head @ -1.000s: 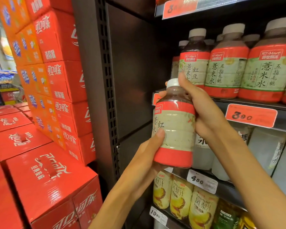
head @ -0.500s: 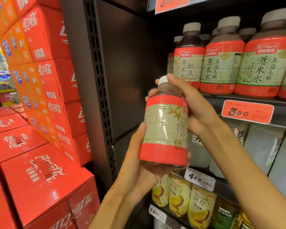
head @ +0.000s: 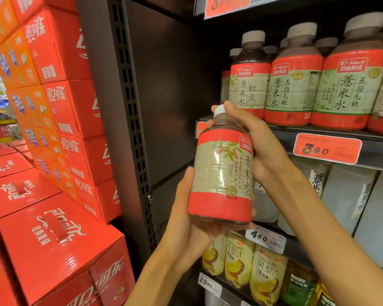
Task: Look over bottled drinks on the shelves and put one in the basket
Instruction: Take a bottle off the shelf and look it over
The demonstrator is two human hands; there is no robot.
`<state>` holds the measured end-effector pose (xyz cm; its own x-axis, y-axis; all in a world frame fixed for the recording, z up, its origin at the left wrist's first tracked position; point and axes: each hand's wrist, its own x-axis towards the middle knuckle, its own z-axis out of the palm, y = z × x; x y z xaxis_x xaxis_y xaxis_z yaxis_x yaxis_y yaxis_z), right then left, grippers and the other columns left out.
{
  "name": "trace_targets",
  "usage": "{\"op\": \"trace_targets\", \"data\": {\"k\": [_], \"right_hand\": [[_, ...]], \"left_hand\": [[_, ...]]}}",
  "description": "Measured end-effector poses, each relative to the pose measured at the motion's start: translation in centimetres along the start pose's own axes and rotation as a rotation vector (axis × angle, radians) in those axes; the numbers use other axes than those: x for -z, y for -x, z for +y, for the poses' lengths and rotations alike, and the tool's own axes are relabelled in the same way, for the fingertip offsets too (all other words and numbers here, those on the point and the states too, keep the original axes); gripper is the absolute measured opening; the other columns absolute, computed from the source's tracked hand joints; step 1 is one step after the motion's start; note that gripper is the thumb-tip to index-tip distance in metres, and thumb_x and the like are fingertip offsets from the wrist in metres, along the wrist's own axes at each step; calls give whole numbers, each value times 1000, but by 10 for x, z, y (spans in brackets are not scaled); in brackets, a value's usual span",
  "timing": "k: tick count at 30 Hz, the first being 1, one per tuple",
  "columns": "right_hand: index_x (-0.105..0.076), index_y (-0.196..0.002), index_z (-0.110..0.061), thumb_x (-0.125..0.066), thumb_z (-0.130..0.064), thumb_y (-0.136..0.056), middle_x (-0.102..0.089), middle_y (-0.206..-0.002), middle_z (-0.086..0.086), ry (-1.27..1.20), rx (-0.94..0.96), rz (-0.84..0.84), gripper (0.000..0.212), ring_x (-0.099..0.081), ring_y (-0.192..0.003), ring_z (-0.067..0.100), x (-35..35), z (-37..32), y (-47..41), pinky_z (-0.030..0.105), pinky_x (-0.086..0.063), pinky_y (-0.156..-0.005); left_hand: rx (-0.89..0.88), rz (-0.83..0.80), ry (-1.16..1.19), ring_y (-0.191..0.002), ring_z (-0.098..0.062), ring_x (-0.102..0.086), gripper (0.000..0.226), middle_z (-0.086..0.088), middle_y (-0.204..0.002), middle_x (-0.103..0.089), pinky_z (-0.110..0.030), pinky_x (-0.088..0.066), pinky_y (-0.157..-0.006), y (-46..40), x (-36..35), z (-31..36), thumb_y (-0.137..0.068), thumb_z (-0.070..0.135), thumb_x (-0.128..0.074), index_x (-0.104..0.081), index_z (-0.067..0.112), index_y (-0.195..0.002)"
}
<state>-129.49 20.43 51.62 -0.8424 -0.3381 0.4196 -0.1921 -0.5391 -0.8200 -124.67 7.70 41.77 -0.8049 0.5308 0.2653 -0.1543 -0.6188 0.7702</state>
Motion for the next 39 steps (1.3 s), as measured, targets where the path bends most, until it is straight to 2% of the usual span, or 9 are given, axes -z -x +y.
{"op": "trace_targets", "data": {"k": [6, 14, 17, 19, 23, 27, 32, 36, 39], "right_hand": [[-61, -104, -10, -61, -24, -90, -72, -77, 4, 230, 120, 24, 20, -72, -74, 18, -2, -6, 4, 27, -55, -64], [-62, -117, -18, -60, -46, -88, -73, -108, 4, 479, 92, 93, 41, -69, -101, 16, 3, -2, 12, 29, -54, -86], [-61, -115, -18, -70, -52, -72, -72, -97, 0, 462, 64, 120, 55, -70, -90, 11, -2, 4, 15, 25, -54, -75], [-64, -104, -16, -74, -41, -74, -72, -85, -2, 405, 74, 172, 40, -70, -78, 9, -3, 7, 15, 22, -53, -66], [-67, -89, -15, -70, -24, -85, -70, -73, 1, 267, 69, 246, 10, -67, -66, 12, 3, 3, 13, 24, -54, -59], [-71, -86, -12, -69, -27, -79, -73, -77, 6, 108, 57, 157, 17, -70, -68, 15, 8, -5, 15, 27, -56, -63], [-70, -96, -8, -65, -31, -76, -75, -83, 8, 43, 4, -10, 31, -73, -75, 18, 2, -10, 18, 27, -56, -64], [-71, -96, -12, -64, -35, -79, -75, -89, 5, 249, 74, 14, 29, -71, -83, 15, -1, -18, 14, 28, -57, -76], [-71, -98, -15, -62, -34, -89, -74, -96, 6, 398, 142, 62, 23, -69, -88, 14, -2, -21, 15, 27, -56, -81]], "left_hand": [[-138, 108, -195, -124, -36, -54, 74, -17, -134, -58, -52, -41, -106, 2, 4, 0, -73, 65, -67, -58, 19, -131], [-395, 345, -553, -107, -20, -68, 54, -2, -115, -71, -23, -55, -79, 4, -3, 1, -79, 51, -67, -62, 20, -122], [-477, 420, -737, -97, -4, -69, 51, 12, -108, -71, -12, -52, -71, 1, -5, -6, -75, 42, -69, -57, 25, -121], [-469, 408, -788, -98, 3, -66, 47, 20, -109, -69, -8, -50, -71, 1, -5, -13, -77, 42, -62, -52, 31, -121], [-395, 328, -709, -110, 0, -62, 56, 19, -119, -66, -13, -50, -82, 3, -5, -15, -80, 53, -51, -48, 29, -131], [-323, 303, -565, -122, -21, -58, 57, -4, -130, -63, -46, -45, -105, 6, -6, -4, -87, 49, -51, -53, 16, -133], [-198, 163, -421, -125, -40, -52, 62, -13, -131, -61, -54, -40, -106, 7, -12, -8, -69, 68, -68, -67, 31, -118], [-308, 209, -467, -115, -23, -63, 60, -3, -122, -68, -33, -54, -91, 6, -16, -4, -66, 73, -65, -71, 34, -111], [-395, 260, -585, -111, -13, -65, 67, 4, -120, -69, -21, -52, -84, 7, -19, 0, -72, 68, -65, -59, 25, -123]]}}
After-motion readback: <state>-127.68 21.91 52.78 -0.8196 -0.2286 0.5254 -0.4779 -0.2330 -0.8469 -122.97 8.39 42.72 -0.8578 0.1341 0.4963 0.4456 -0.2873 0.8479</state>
